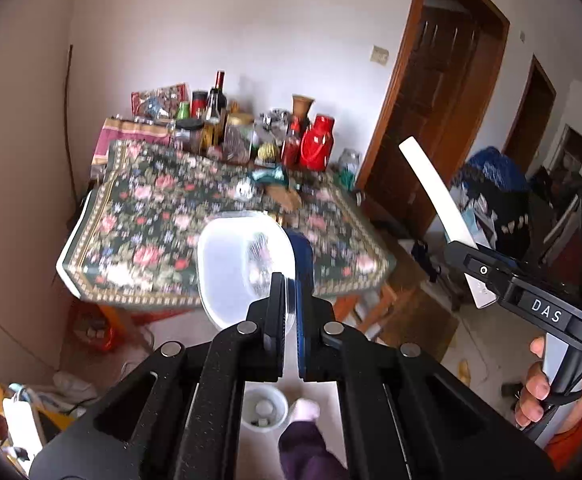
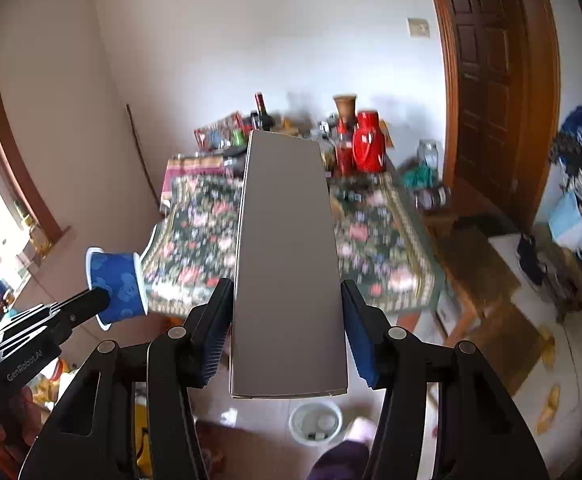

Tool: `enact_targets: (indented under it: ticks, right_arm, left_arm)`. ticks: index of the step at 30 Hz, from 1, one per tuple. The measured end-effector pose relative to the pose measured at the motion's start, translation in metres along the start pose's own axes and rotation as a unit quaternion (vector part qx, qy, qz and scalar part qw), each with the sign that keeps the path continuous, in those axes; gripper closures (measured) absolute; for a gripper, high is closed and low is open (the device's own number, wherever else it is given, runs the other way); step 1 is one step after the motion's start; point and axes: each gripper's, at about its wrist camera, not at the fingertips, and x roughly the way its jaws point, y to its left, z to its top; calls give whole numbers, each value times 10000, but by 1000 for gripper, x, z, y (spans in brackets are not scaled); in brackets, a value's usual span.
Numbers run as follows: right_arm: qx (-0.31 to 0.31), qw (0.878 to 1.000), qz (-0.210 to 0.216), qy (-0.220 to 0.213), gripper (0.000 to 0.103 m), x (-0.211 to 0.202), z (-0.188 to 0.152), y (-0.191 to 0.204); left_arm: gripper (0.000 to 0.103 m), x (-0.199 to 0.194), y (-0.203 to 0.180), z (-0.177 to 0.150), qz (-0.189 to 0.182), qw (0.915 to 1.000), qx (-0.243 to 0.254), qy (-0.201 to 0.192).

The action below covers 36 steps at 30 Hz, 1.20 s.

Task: Collect trash
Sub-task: 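Carry the white box and blue cup down over the white bucket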

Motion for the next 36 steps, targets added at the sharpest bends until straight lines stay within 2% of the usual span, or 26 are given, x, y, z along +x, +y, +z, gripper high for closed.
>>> enact_targets:
  ticks: [7, 14, 19, 26, 32, 36]
  right_arm:
    - [222, 9984, -121, 498, 53, -2, -35, 5]
    - [281, 9936, -94, 1093, 53, 29, -68, -3]
    - [191, 9875, -96, 1564, 53, 65, -95, -19]
    - [85, 9769, -94, 2134, 53, 128, -137, -49]
    - [-44, 9634, -47, 2681, 53, 197, -192, -72]
    - [-118, 9536, -10, 3009, 53, 240, -232, -82]
  left_arm:
    - [103, -3, 9, -28, -236, 9989, -43, 415]
    - [103, 35, 13, -55, -308, 9953, -299, 872]
    - [103, 82, 17, -77, -245, 9912, -405, 1237]
    - [103, 178, 27, -123, -111, 9825, -703, 1722]
    - [103, 250, 40, -174, 9, 9753, -925, 2005]
    - [103, 284, 53, -206, 118, 9720, -991, 2129]
